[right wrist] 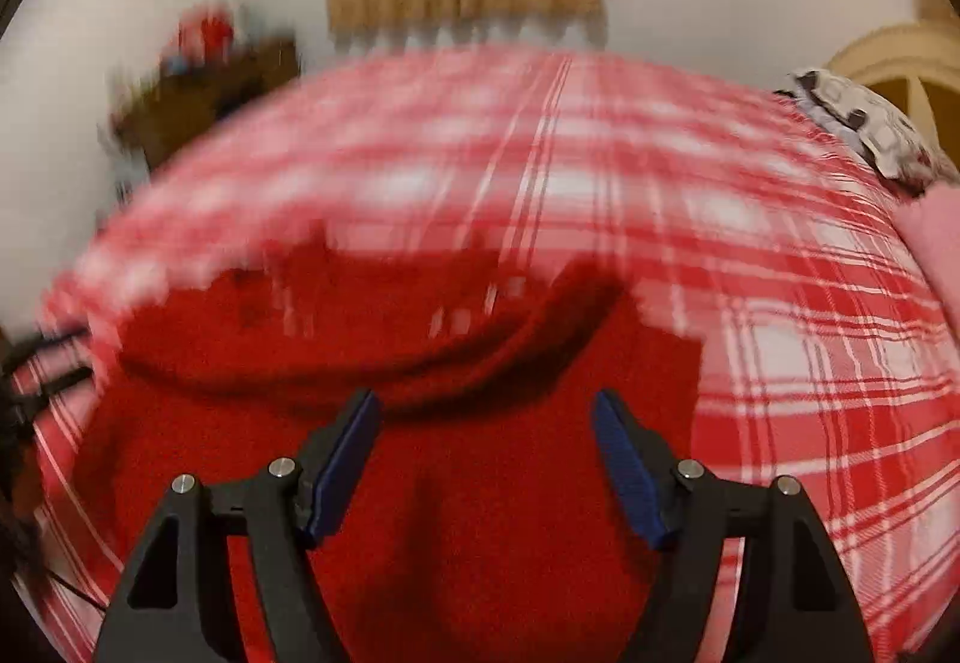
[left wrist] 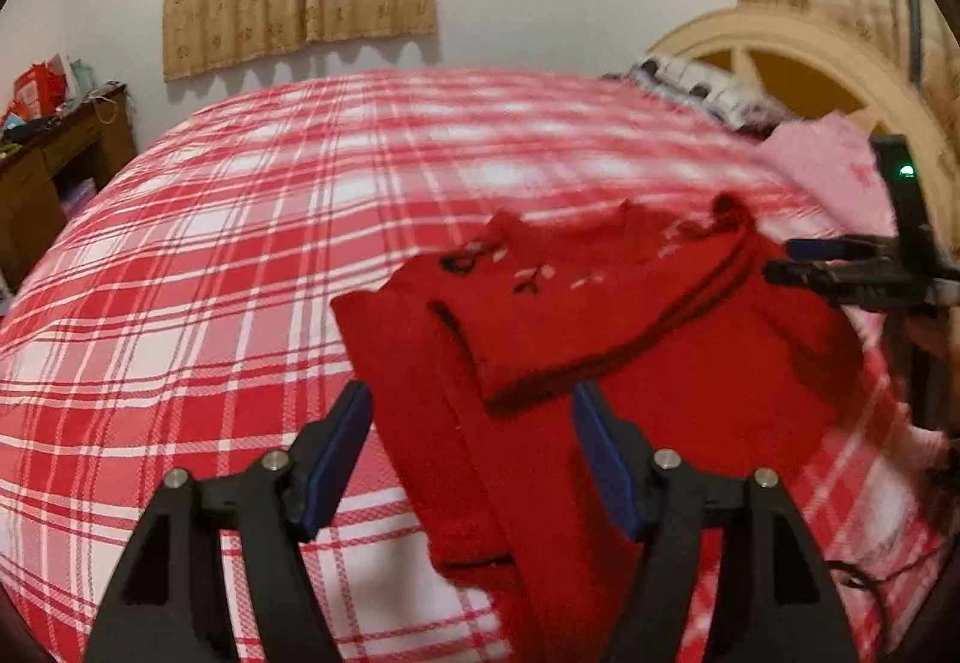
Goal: Fold small clothes
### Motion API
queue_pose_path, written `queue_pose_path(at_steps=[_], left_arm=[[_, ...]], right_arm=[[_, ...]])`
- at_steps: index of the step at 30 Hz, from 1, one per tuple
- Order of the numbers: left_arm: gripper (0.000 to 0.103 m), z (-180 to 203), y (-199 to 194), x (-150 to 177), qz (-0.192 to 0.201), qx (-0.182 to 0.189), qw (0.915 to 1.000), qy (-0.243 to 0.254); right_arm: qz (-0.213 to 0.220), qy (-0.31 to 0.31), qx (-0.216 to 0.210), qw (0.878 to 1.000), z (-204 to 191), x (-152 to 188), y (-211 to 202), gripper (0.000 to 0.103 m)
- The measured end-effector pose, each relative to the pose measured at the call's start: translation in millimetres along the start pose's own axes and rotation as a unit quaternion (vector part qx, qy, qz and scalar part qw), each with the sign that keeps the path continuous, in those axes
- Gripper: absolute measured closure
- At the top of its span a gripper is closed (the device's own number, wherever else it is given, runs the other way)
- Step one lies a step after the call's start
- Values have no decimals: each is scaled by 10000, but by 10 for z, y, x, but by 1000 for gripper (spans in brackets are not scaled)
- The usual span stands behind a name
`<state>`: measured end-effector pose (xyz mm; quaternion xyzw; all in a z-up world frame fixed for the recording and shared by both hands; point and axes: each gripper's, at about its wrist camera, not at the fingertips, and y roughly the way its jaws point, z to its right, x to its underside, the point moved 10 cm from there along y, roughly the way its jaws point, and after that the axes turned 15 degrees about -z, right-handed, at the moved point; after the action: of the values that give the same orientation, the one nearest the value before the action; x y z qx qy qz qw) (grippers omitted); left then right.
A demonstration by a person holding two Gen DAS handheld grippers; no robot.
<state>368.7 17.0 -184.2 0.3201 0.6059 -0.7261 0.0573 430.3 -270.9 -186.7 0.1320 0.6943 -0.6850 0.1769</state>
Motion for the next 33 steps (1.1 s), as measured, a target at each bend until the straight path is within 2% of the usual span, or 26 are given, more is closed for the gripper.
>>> queue_pose_path(at_steps=[2,4,8,11,14,18,24,30,33], left_arm=[[32,-116,122,-69,-78,-143,9996,-225],[32,-265,177,-121,-109,-233,9983,-530],[32,-617,236,-154,-180,-224,9921,-1222],[32,-715,214,-119,-183,-147,9898,-1405],[32,-738,141,-54,-146,-218,9905,-1349],[32,-661,54,-10,-115,-264,9925,-1188],[32,-400,-55,-17,-113,-92,9949,-1000],[32,-68,-177,203,-150,160,9973,-703],[32,76,-196,331,-210,226,9978,-580]], right_arm=[[-342,-326,215,9987,-145,43,190,30],[-362,-433,350,9978,-218,-65,297,29],[-59,-500,407,9979,-319,-397,317,30],[145,-441,458,9979,-334,-581,290,30],[206,-309,270,9989,-338,-617,264,30],[193,-223,241,9993,-238,-467,239,29],[270,65,50,9996,41,-278,32,29],[400,581,-183,9973,490,175,-287,29],[246,774,-347,9961,634,420,-326,29]])
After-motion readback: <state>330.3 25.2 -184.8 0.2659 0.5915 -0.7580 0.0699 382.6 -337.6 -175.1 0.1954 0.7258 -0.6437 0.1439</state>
